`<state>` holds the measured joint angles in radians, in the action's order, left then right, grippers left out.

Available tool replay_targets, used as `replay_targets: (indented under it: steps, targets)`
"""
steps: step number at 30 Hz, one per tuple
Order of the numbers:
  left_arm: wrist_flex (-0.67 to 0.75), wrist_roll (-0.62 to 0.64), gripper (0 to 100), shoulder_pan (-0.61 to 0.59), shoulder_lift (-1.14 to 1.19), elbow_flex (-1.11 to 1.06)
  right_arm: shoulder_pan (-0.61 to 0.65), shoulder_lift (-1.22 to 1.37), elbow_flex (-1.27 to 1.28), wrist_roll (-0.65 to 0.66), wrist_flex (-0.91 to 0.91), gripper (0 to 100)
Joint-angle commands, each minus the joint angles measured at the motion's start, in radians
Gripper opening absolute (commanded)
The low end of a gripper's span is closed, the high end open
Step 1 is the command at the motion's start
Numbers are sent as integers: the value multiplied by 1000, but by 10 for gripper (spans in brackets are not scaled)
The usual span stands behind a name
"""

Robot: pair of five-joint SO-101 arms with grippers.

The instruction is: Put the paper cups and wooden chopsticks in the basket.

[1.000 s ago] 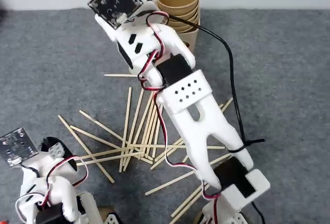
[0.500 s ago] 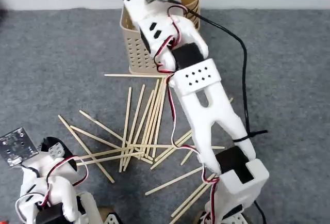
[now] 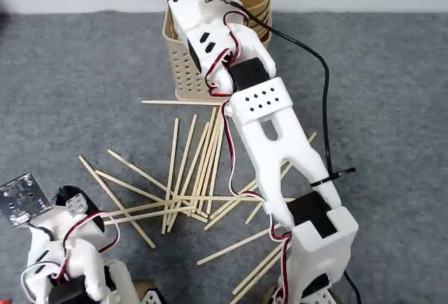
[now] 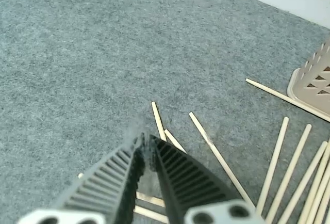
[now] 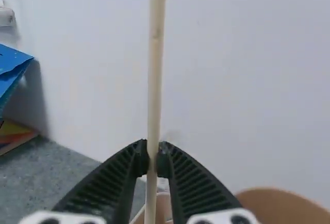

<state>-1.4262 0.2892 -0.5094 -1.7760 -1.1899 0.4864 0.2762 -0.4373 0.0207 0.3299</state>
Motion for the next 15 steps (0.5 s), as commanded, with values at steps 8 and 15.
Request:
replay_targets:
  steps: [8, 15]
  targets:
    - [8, 12, 15, 0, 20, 4, -13, 39, -55, -8, -22, 9]
    - [8, 12, 15, 0, 20, 4, -16, 97, -55, -8, -22, 9]
